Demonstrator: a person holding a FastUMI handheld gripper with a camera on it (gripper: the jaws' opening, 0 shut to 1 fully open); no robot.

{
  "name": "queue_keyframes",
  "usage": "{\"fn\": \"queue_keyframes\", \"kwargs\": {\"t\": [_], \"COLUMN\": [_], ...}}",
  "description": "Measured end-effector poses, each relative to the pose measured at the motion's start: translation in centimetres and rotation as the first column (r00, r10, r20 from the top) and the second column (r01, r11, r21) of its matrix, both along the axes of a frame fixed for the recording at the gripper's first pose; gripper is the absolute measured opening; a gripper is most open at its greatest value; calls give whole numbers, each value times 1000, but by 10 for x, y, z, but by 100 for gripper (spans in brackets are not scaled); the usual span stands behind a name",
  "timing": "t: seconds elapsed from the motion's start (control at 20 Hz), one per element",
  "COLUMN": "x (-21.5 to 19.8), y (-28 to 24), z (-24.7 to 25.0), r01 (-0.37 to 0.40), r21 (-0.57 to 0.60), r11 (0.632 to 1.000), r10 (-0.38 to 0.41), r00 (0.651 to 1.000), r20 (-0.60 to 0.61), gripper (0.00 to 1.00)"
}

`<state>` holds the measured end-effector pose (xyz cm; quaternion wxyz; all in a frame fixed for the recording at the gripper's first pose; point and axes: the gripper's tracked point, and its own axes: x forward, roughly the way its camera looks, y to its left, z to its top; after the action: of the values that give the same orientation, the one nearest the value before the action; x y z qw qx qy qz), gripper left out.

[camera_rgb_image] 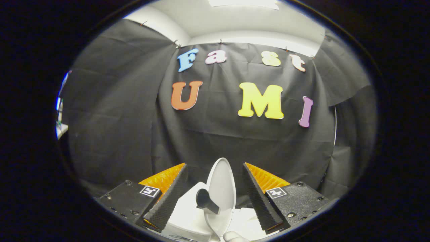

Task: Open the toilet lid.

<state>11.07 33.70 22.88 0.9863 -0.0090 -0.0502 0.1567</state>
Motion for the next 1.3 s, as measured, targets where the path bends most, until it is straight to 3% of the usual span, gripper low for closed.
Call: {"fn": "queue_keyframes", "kwargs": {"t": [0.3,0.7,1.05,1.3], "x": [-27,-75,-98,-101], "y": [-113,-252,-317,-326], "z": [14,-85,-154,-193], "r01": [86,232,323,342], "r21": [61,51,82,71], "r11": [994,971,943,937], "r10": [-90,-232,-315,-330], "r00": [994,973,944,934], "r20": [61,1,-102,-139], "gripper": [100,100,100,100]}}
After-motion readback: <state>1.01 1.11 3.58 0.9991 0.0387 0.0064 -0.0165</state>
